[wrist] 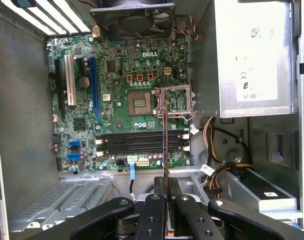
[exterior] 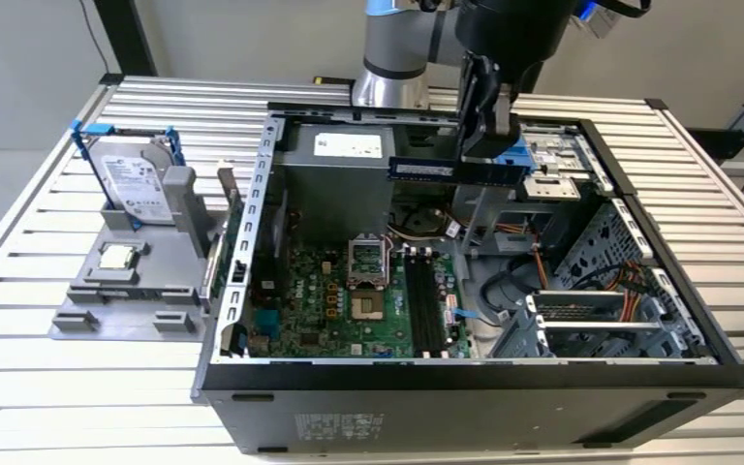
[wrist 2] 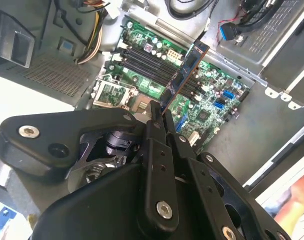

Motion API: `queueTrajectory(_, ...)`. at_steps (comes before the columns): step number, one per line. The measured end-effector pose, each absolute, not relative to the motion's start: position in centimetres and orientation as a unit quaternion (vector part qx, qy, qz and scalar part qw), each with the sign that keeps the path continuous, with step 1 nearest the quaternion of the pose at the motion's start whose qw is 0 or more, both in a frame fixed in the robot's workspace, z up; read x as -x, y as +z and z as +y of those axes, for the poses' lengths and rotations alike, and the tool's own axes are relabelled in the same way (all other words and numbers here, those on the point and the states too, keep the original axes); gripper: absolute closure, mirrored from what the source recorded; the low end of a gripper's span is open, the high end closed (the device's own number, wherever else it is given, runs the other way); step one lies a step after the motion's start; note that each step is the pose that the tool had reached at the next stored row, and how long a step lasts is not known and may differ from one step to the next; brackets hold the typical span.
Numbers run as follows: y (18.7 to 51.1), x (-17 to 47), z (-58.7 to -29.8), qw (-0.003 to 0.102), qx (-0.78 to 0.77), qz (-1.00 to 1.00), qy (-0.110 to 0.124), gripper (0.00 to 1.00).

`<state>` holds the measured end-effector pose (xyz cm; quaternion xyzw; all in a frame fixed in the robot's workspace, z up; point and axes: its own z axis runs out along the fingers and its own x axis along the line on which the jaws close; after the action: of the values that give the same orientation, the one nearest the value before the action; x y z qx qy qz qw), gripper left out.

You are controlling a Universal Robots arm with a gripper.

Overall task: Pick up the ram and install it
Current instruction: 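Pick up the ram and move it above insertion slot, then insert the ram into the slot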

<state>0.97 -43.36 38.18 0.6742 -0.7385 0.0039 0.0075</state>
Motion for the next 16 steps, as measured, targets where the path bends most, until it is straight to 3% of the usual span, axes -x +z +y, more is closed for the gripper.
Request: queueTrajectory(16, 38.18, -1.38, -43.68, 0.008, -0.674, -0.738, 0.004, 1.00)
